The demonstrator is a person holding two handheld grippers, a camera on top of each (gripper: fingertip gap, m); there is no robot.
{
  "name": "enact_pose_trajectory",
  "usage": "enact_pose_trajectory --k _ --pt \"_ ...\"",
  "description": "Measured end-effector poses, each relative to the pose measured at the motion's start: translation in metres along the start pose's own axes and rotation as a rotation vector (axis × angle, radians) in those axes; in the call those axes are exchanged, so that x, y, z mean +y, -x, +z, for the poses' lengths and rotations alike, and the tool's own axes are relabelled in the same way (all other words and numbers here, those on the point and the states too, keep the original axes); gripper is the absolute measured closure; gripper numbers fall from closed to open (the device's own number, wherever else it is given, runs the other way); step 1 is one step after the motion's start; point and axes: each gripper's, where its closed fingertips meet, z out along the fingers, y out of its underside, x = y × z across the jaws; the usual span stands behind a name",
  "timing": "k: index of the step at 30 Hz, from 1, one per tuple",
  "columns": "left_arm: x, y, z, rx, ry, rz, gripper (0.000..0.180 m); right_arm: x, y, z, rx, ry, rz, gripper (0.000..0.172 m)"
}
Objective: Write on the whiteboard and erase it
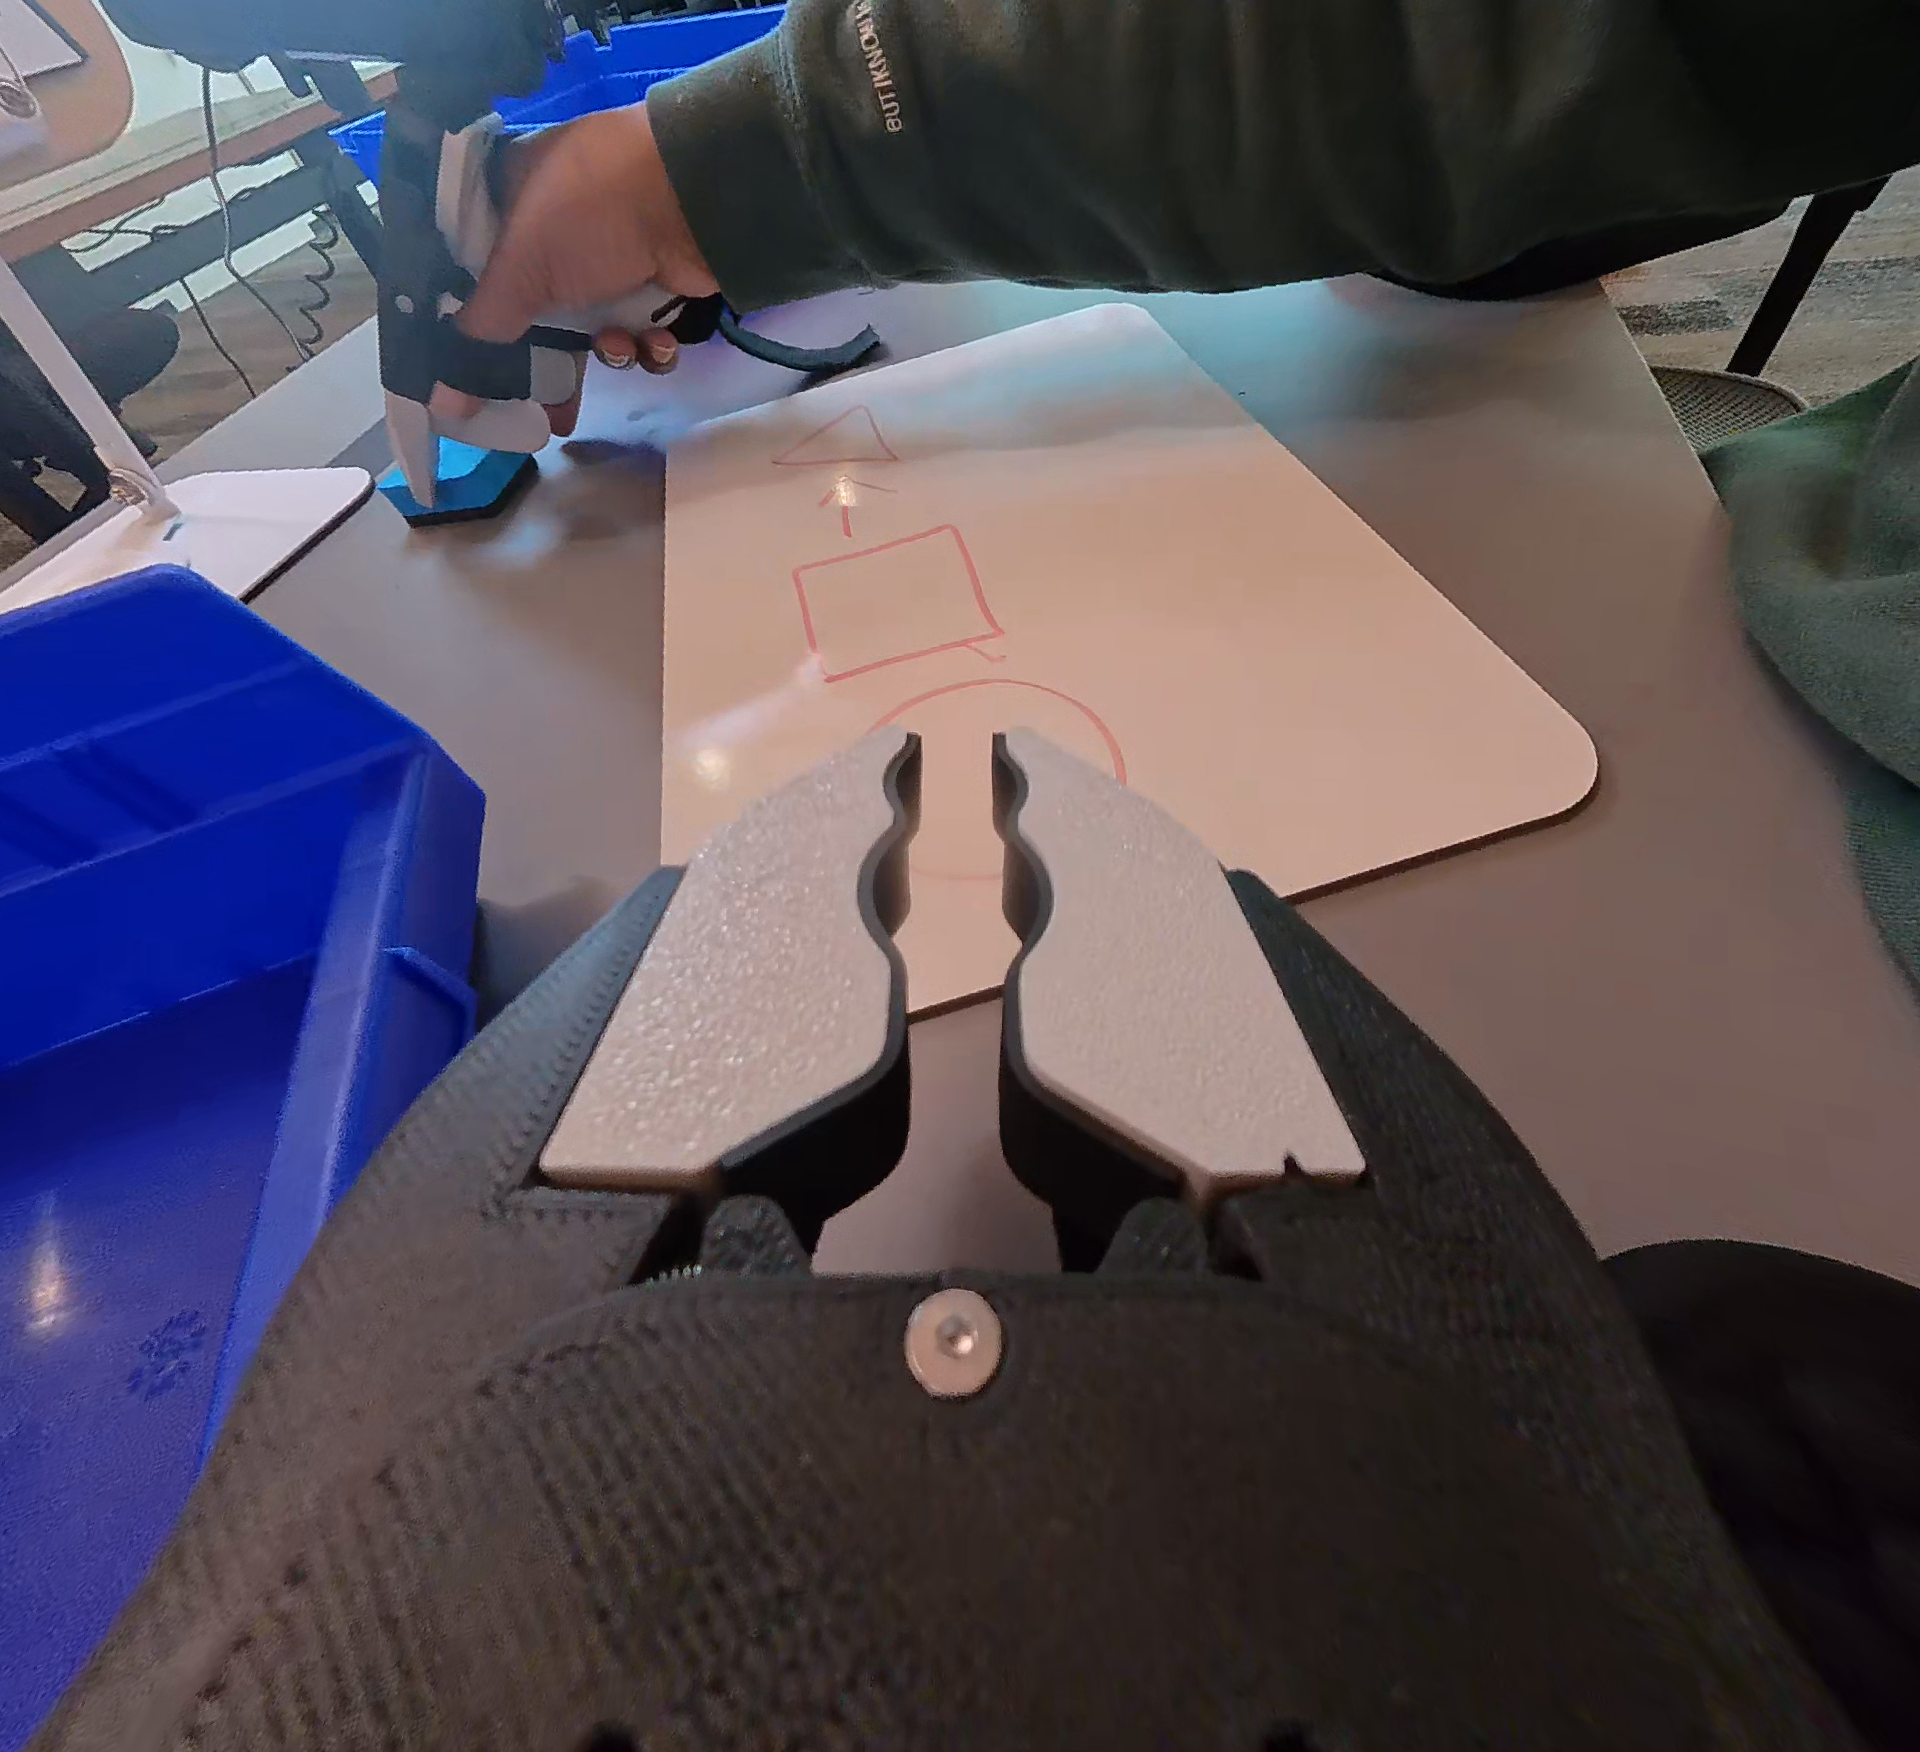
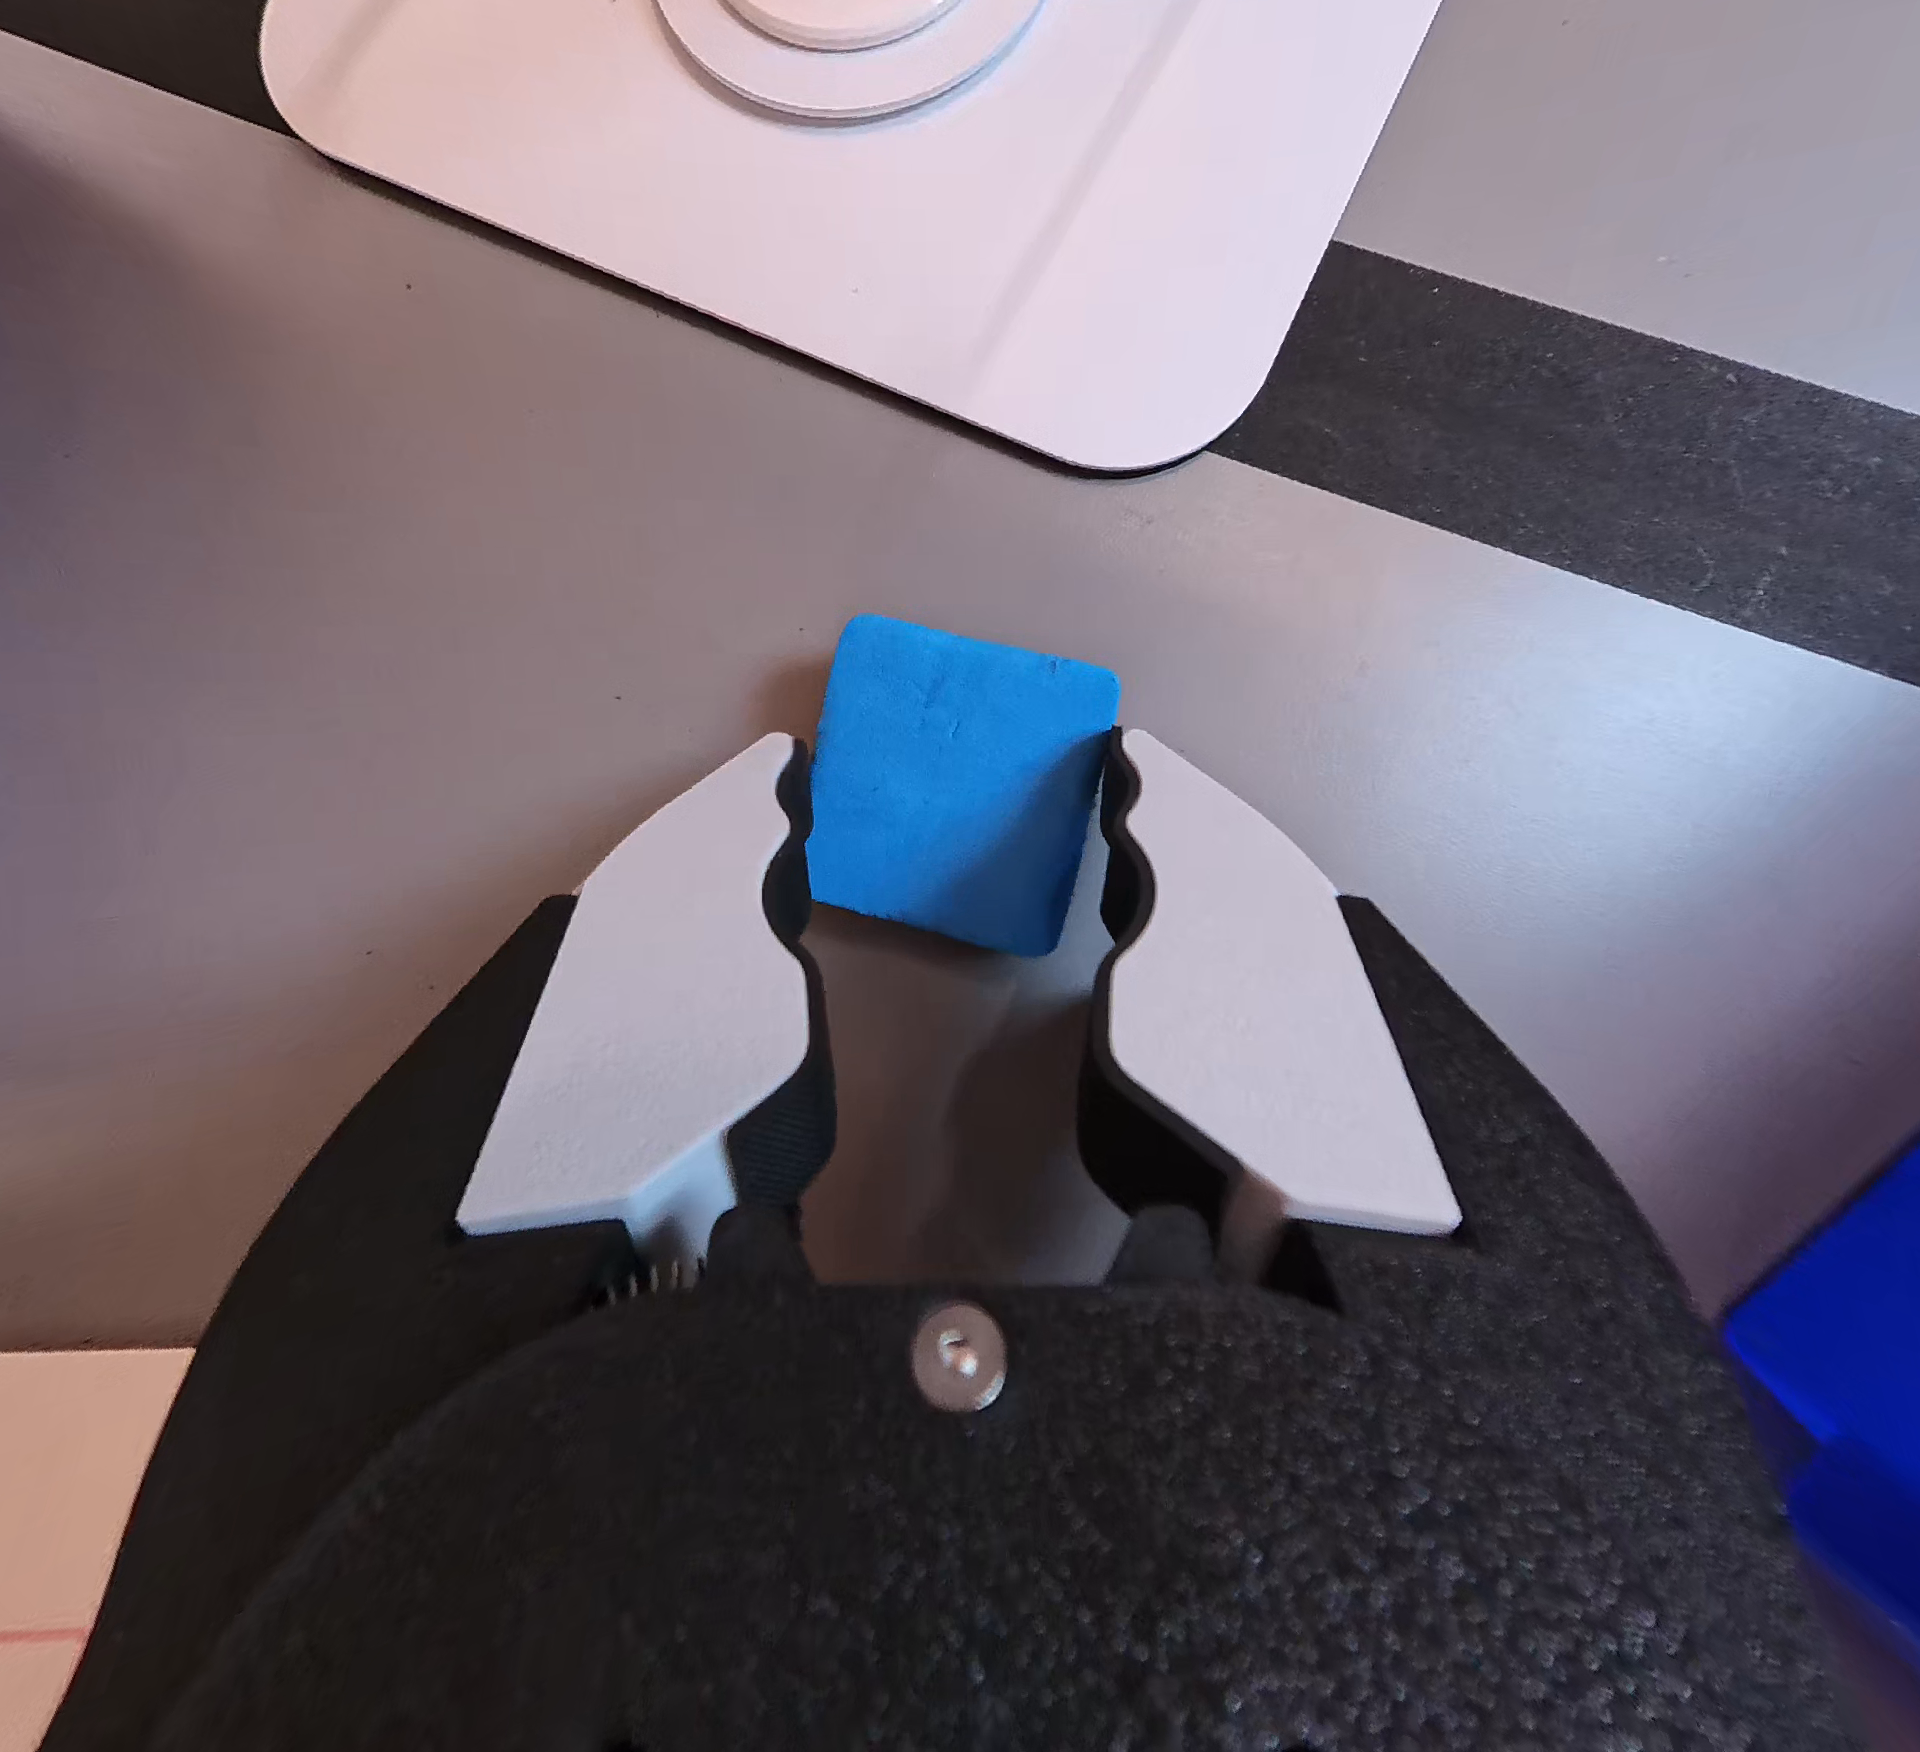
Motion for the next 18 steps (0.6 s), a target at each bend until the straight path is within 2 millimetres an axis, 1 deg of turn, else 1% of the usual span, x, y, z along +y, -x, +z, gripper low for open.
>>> enact_pose_trajectory --k 2,3,5,6,7,8,9,11,12,14,16,18 --pt "0.000 0.000 0.000 -0.001 0.003 0.002 0.168 -0.001 -0.001 -0.003 -0.001 -0.006 -0.032 0.119" --pt "0.001 0.000 0.001 -0.002 0.004 0.002 0.168 -0.005 0.001 -0.007 -0.017 -0.024 -0.061 0.119" --pt "0.001 0.000 0.000 0.000 0.007 0.001 0.168 -0.013 0.017 -0.027 -0.111 -0.084 -0.148 0.120" --pt "0.002 -0.002 0.000 0.011 0.016 -0.001 0.171 -0.012 0.025 -0.041 -0.153 -0.096 -0.194 0.120" --pt "0.002 -0.005 0.000 0.029 0.026 0.000 0.175 -0.007 0.038 -0.057 -0.224 -0.104 -0.252 0.120" --pt "0.002 -0.009 0.001 0.042 0.031 0.010 0.177 0.005 0.047 -0.071 -0.261 -0.074 -0.290 0.120" --pt "0.002 -0.013 0.002 0.052 0.041 0.029 0.178 0.022 0.052 -0.082 -0.282 -0.030 -0.323 0.119" --pt "0.005 -0.024 0.007 0.081 0.079 0.079 0.180 0.061 0.062 -0.101 -0.320 0.050 -0.351 0.119" --pt "0.007 -0.031 0.010 0.097 0.096 0.107 0.180 0.080 0.065 -0.108 -0.325 0.078 -0.364 0.119" --pt "0.010 -0.045 0.017 0.133 0.133 0.153 0.180 0.114 0.063 -0.116 -0.287 0.113 -0.424 0.119" --pt "0.010 -0.059 0.026 0.157 0.171 0.193 0.180 0.137 0.061 -0.121 -0.263 0.114 -0.475 0.119" --pt "0.013 -0.072 0.035 0.189 0.236 0.196 0.180 0.151 0.060 -0.124 -0.258 0.107 -0.480 0.119"
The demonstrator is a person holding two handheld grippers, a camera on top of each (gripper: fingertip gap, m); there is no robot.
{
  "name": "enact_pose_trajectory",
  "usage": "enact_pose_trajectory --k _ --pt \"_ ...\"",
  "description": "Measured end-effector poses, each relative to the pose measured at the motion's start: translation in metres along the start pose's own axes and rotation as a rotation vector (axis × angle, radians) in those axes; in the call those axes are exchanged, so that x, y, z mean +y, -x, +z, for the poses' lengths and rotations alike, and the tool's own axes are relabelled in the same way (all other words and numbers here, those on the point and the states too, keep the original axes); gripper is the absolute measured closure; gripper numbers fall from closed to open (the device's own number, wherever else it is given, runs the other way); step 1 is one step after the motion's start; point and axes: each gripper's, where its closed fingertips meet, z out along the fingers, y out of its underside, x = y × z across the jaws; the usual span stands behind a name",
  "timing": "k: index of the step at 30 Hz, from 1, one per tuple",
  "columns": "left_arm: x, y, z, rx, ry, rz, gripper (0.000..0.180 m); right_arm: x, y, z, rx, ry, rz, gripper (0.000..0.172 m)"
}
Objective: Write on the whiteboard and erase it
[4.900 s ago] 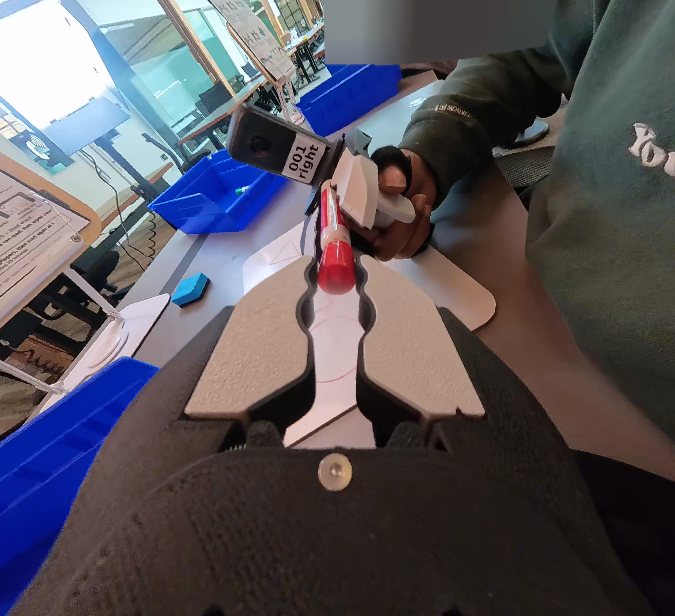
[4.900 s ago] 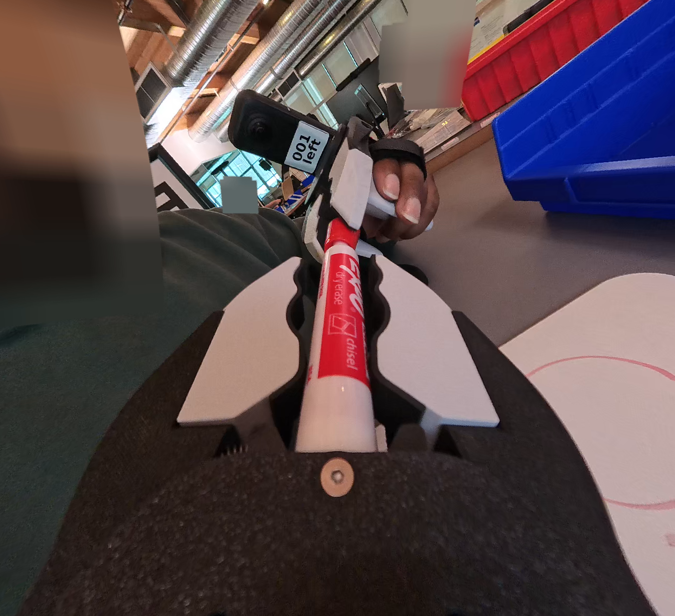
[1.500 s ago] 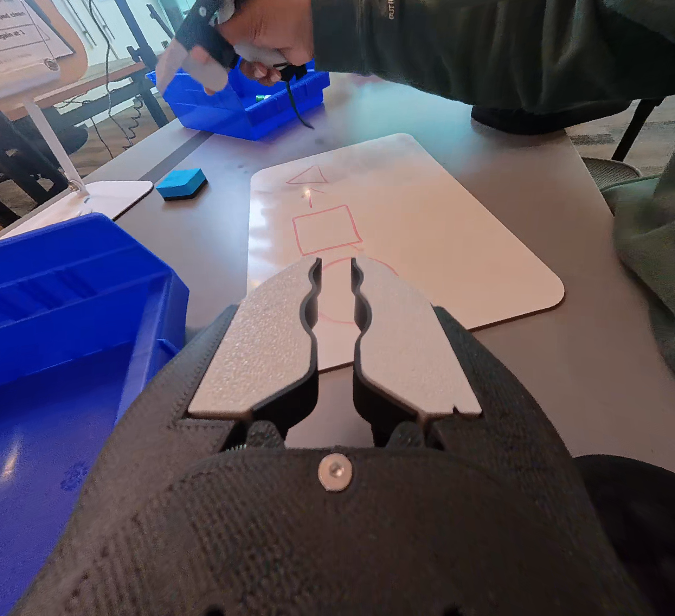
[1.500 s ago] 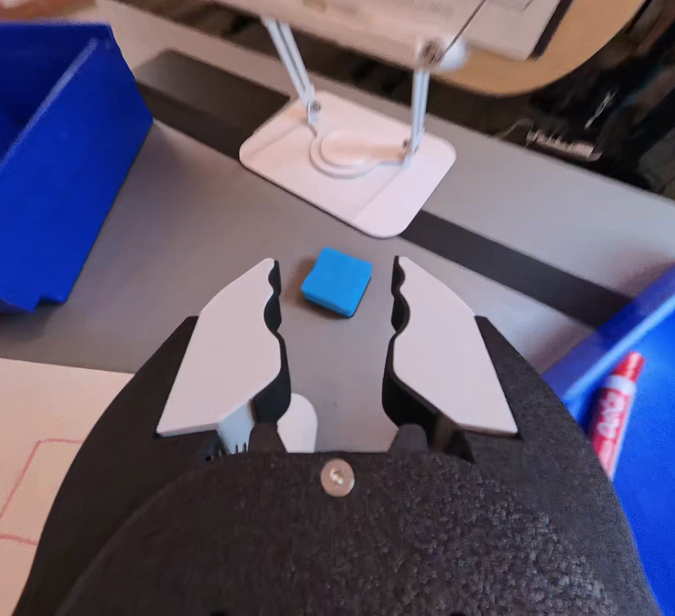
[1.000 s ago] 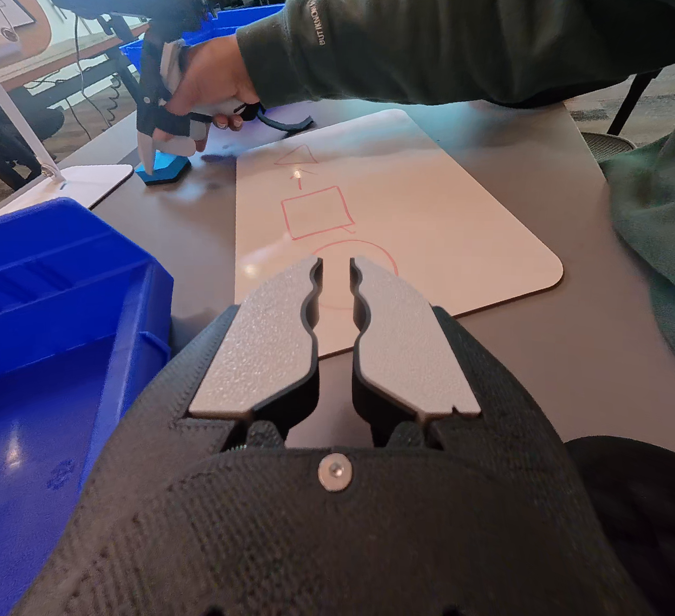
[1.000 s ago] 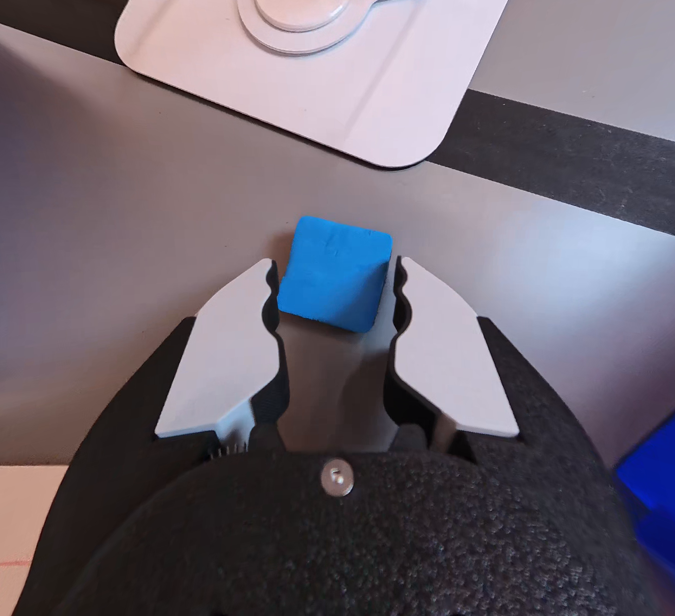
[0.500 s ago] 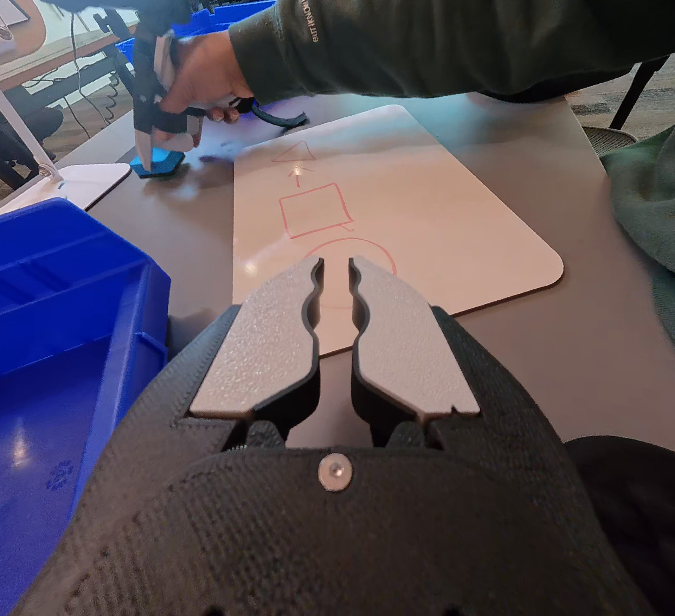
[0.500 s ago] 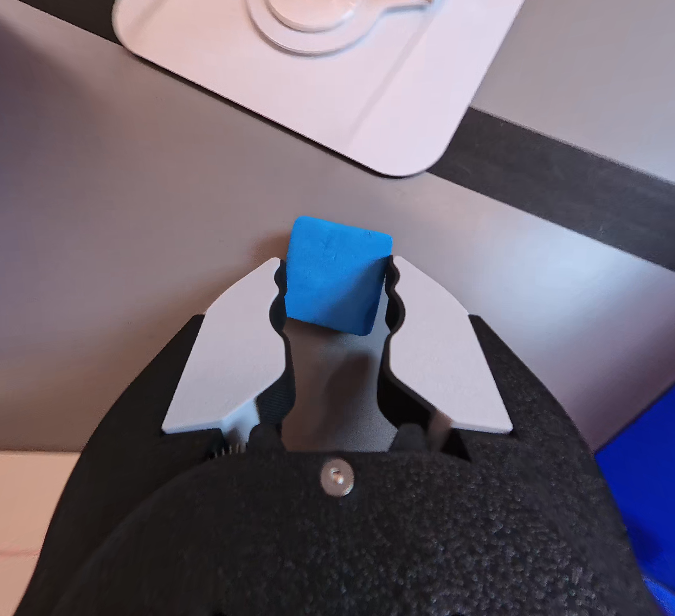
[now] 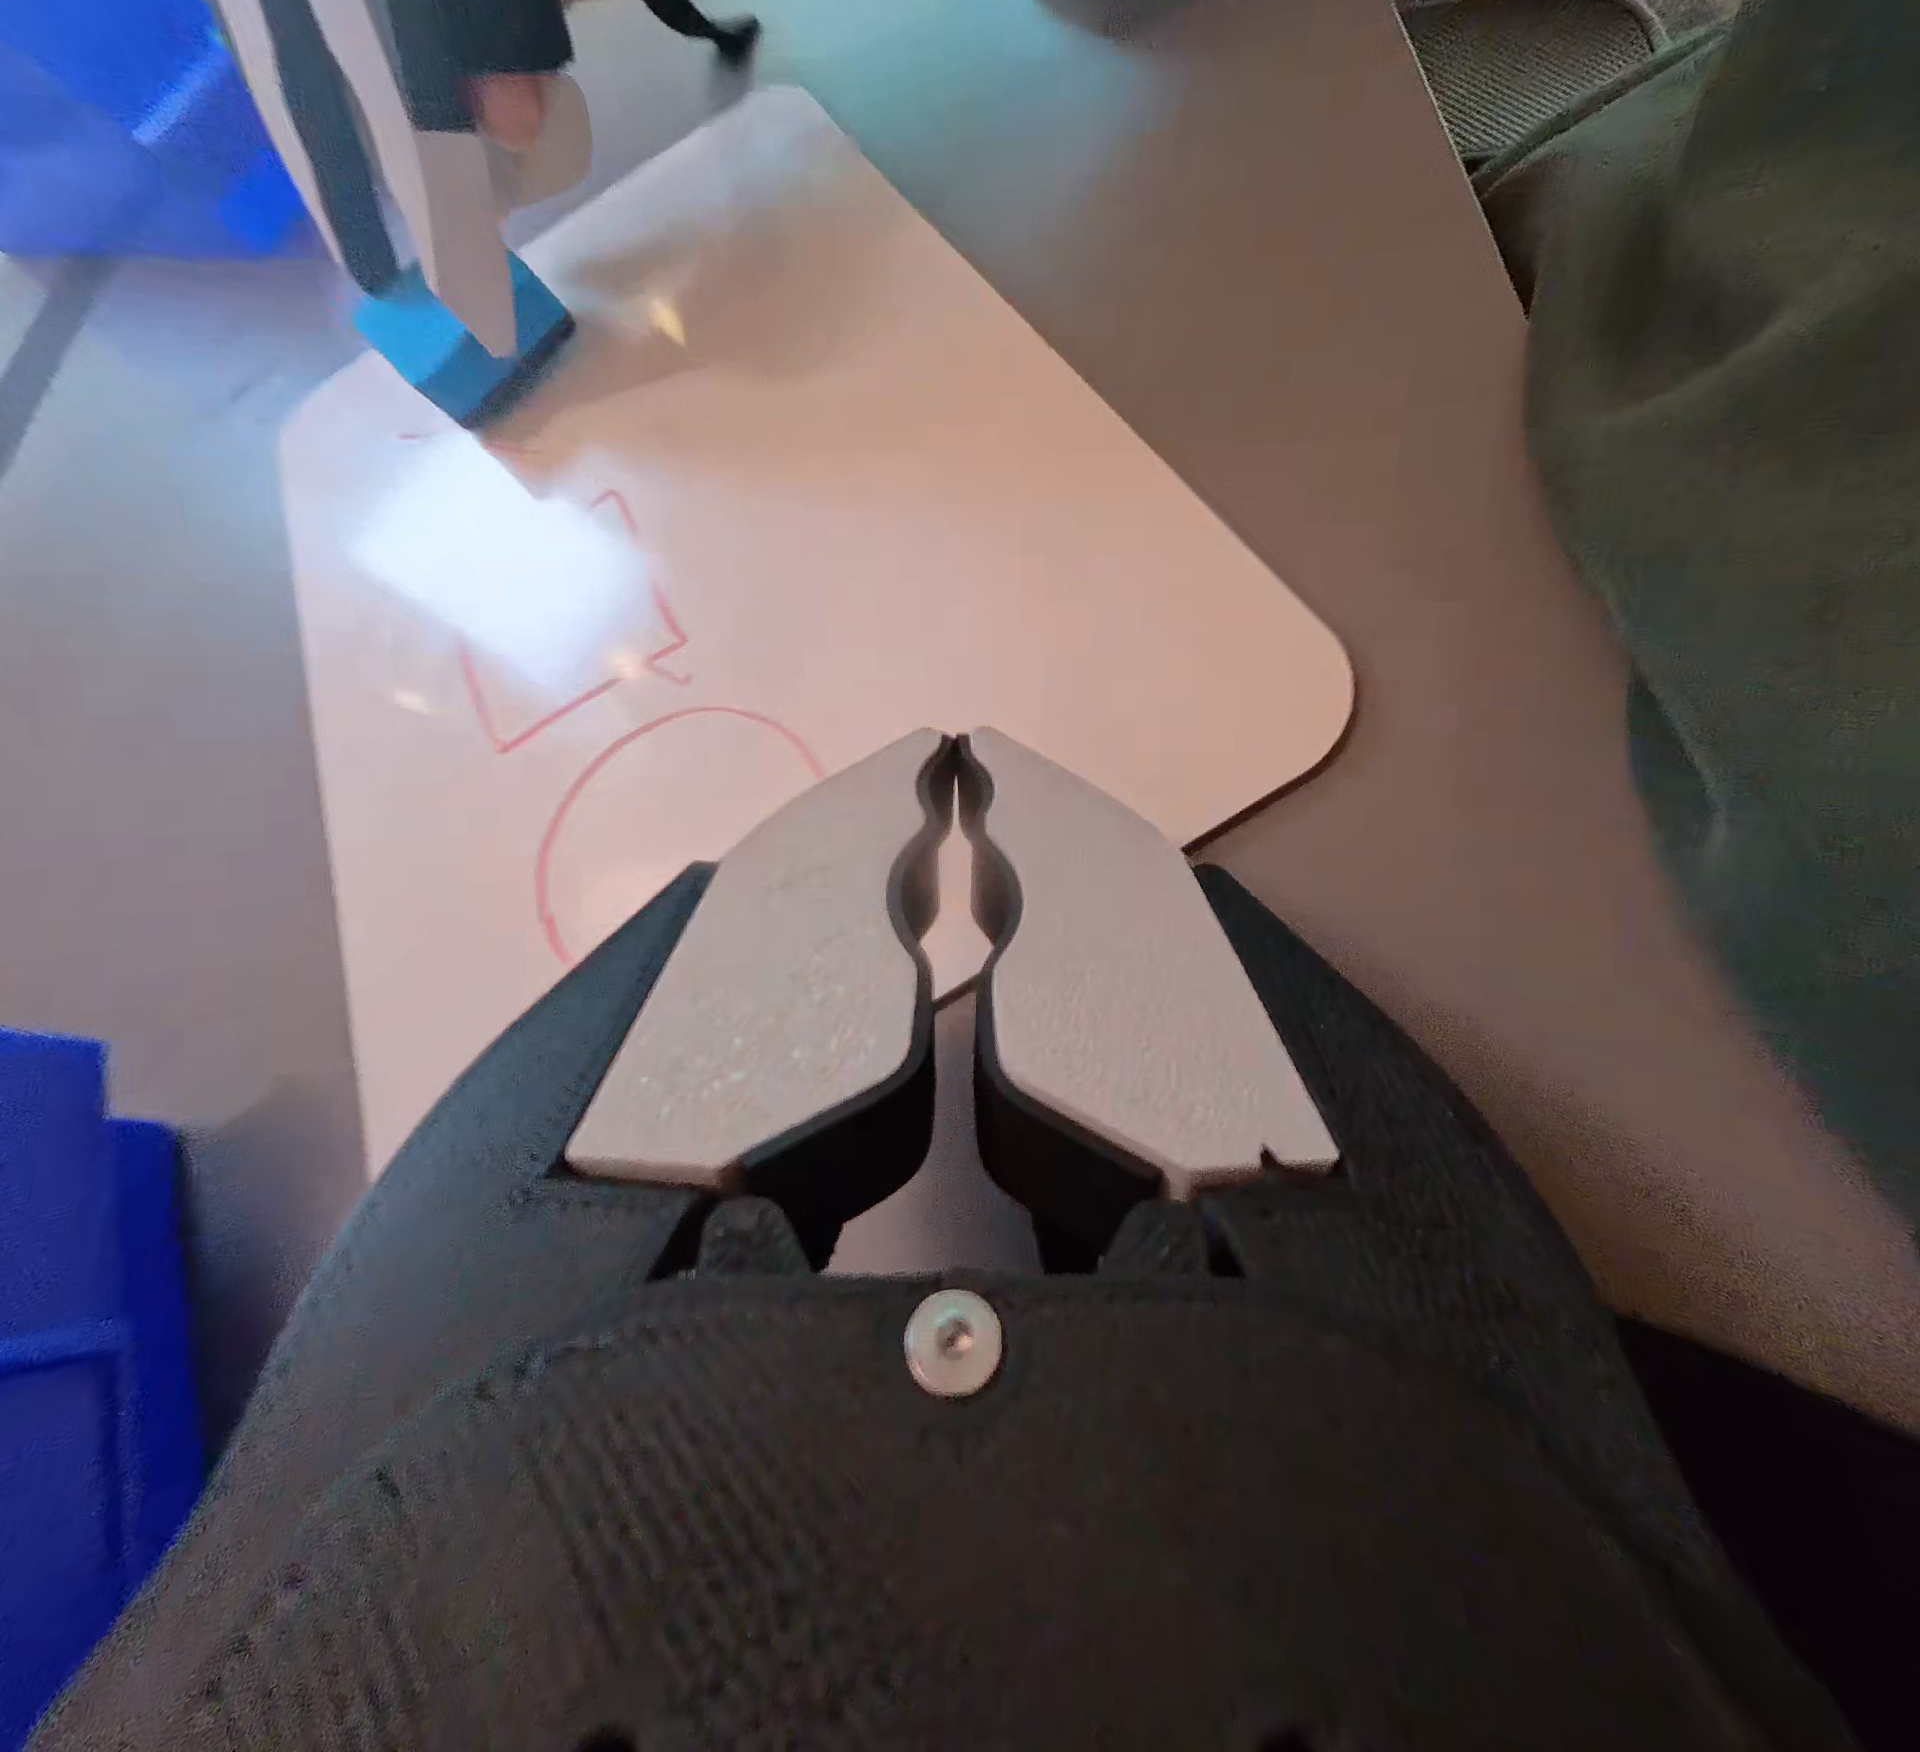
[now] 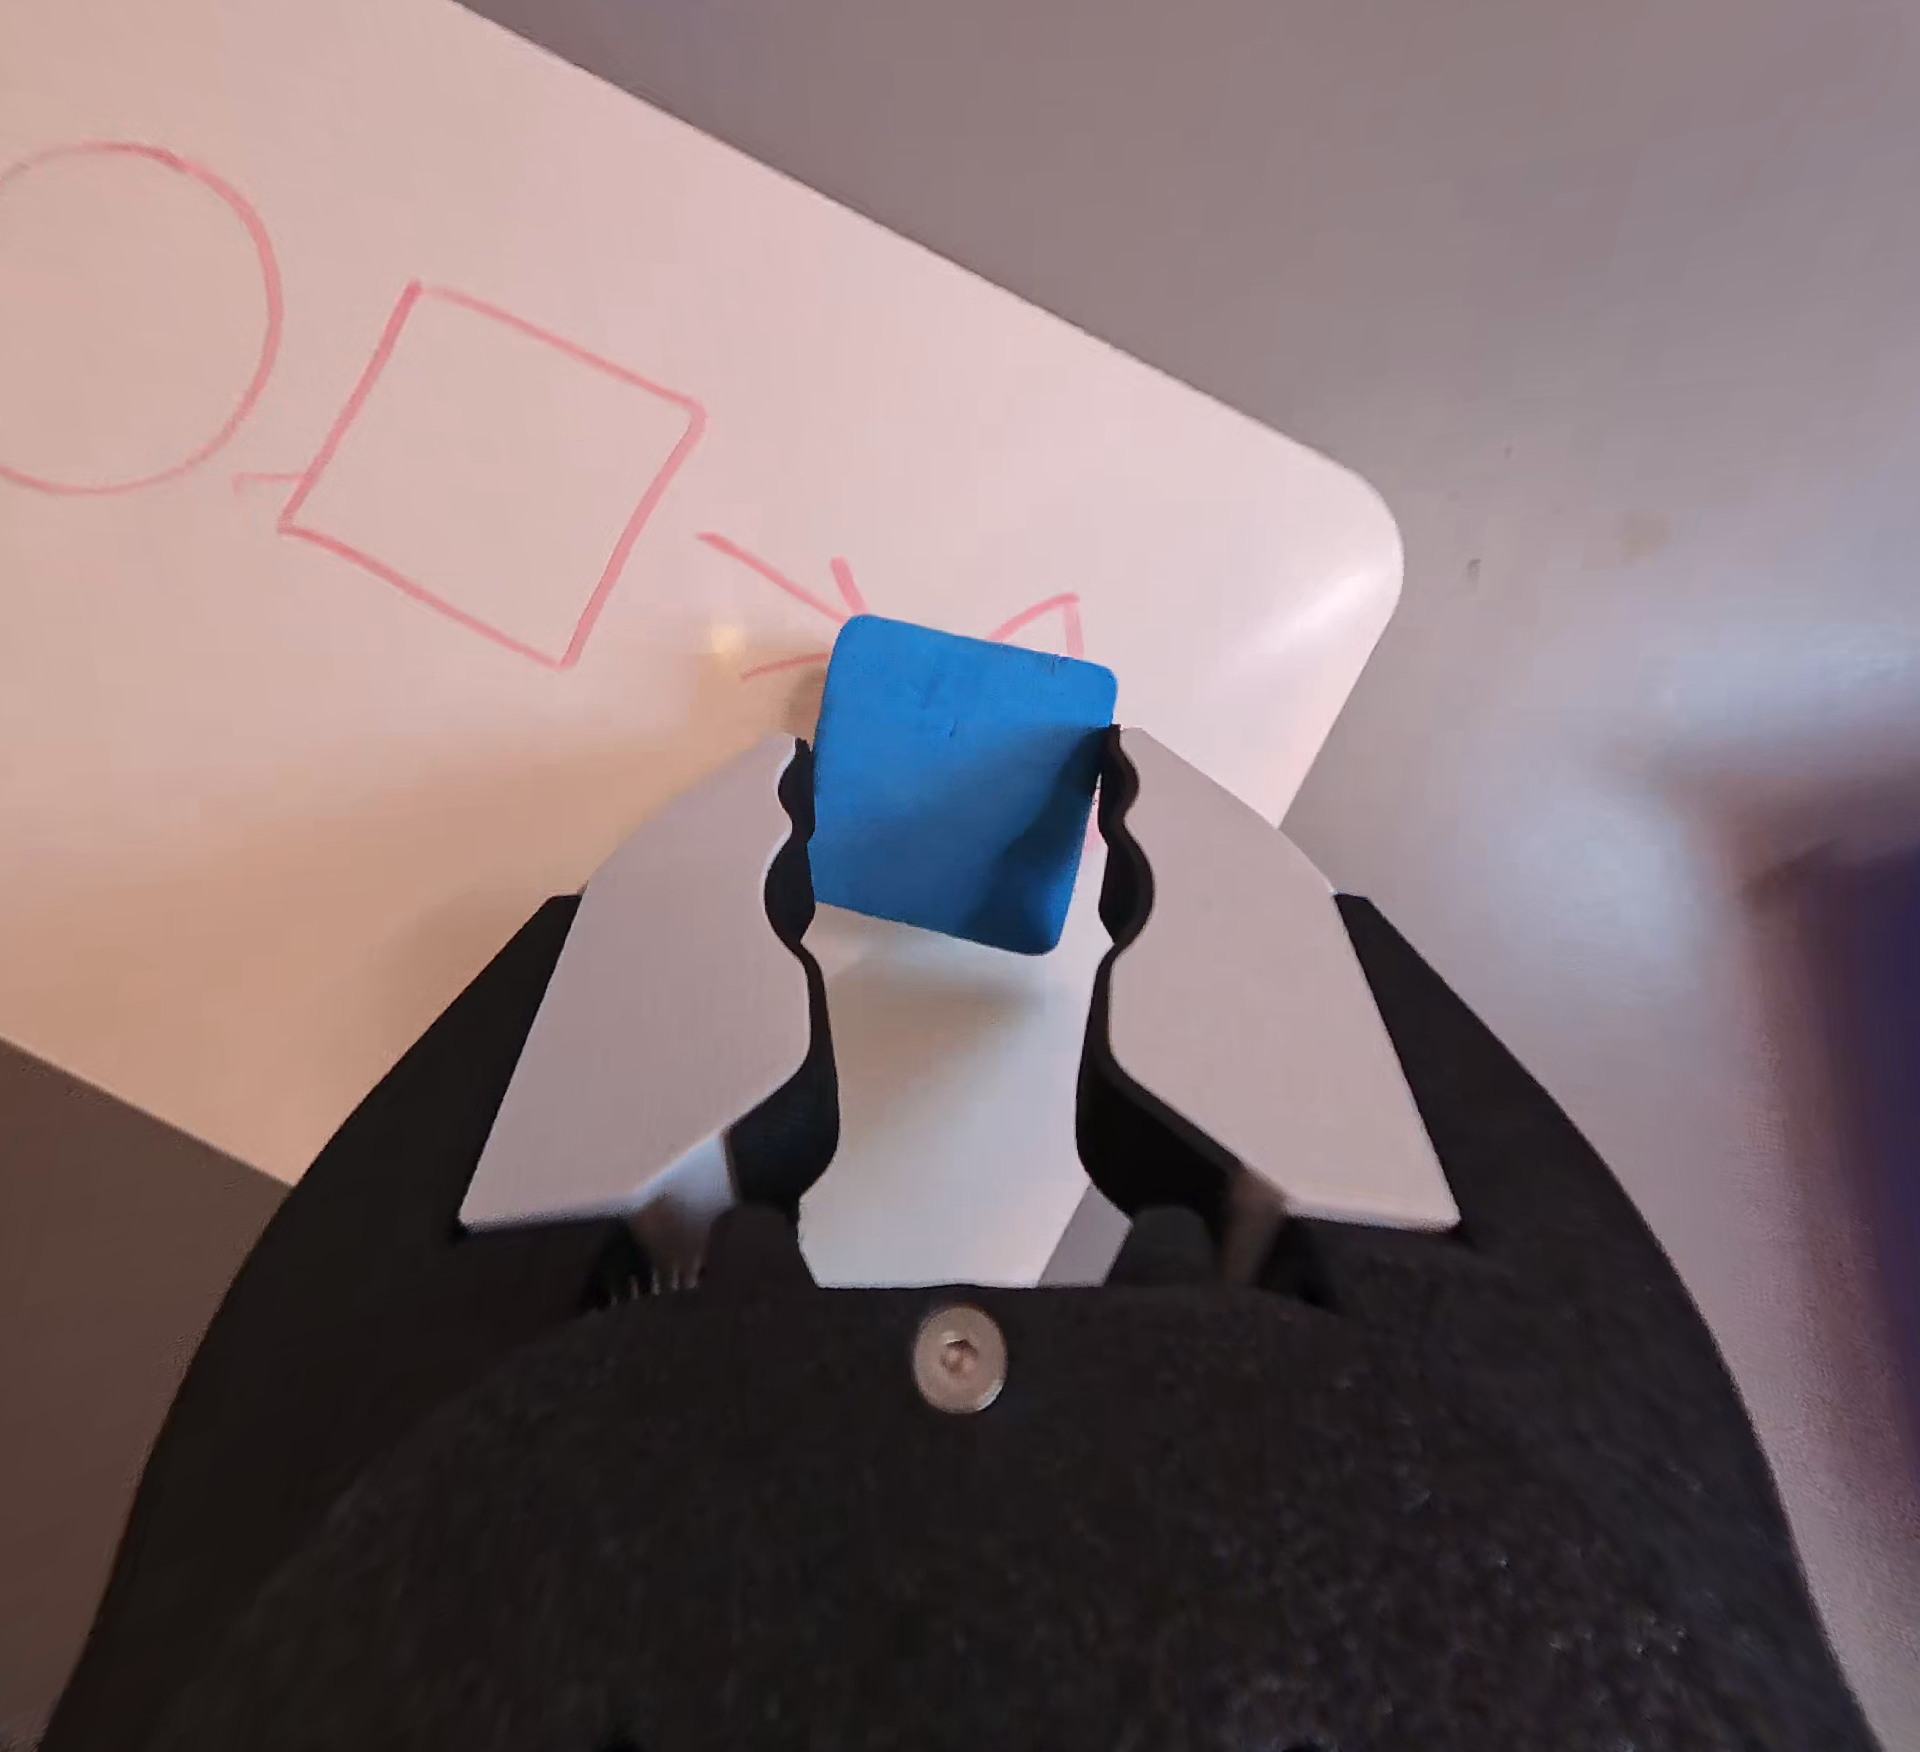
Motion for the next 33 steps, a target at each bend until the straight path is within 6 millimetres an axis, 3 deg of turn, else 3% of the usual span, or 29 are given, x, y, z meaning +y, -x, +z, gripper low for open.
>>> enact_pose_trajectory --k 3,8,11,16,18,20,22,23,26,27,28,30,32,33 --pt "-0.004 -0.013 0.015 0.042 0.078 -0.021 0.180 0.011 -0.003 0.000 0.042 0.006 0.000 0.118" --pt "0.000 -0.021 0.030 0.097 0.171 -0.034 0.180 0.013 -0.004 -0.007 0.043 0.025 0.021 0.109" --pt "0.000 -0.020 0.030 0.093 0.174 -0.026 0.180 0.017 0.001 -0.005 0.036 0.062 0.034 0.121" --pt "0.002 -0.021 0.028 0.070 0.208 0.025 0.180 -0.006 0.028 0.009 0.025 0.042 -0.053 0.122" --pt "0.002 -0.022 0.027 0.083 0.206 0.019 0.180 -0.016 -0.002 0.015 0.111 0.023 -0.020 0.122" --pt "0.003 -0.022 0.027 0.075 0.202 0.019 0.180 -0.008 -0.041 0.011 0.136 0.037 0.093 0.122" --pt "0.005 -0.018 0.026 0.048 0.207 0.028 0.180 0.006 -0.050 0.003 0.119 0.058 0.128 0.122" --pt "0.006 -0.016 0.025 0.041 0.214 0.028 0.180 0.012 -0.041 -0.001 0.131 0.086 0.078 0.123" --pt "0.007 -0.016 0.024 0.081 0.213 -0.003 0.180 0.006 0.029 0.004 0.003 0.126 -0.079 0.123" --pt "0.007 -0.016 0.024 0.088 0.221 -0.003 0.180 -0.001 0.041 0.009 -0.002 0.119 -0.123 0.123" --pt "0.006 -0.018 0.025 0.090 0.223 0.002 0.180 -0.009 0.040 0.014 0.000 0.109 -0.131 0.122" --pt "0.005 -0.020 0.026 0.081 0.220 0.018 0.180 -0.018 0.004 0.019 0.032 0.085 -0.026 0.122" --pt "0.005 -0.019 0.026 0.069 0.220 0.015 0.180 -0.007 -0.035 0.012 0.069 0.096 0.084 0.123" --pt "0.005 -0.019 0.025 0.068 0.218 0.011 0.180 -0.001 -0.037 0.008 0.058 0.098 0.099 0.123"
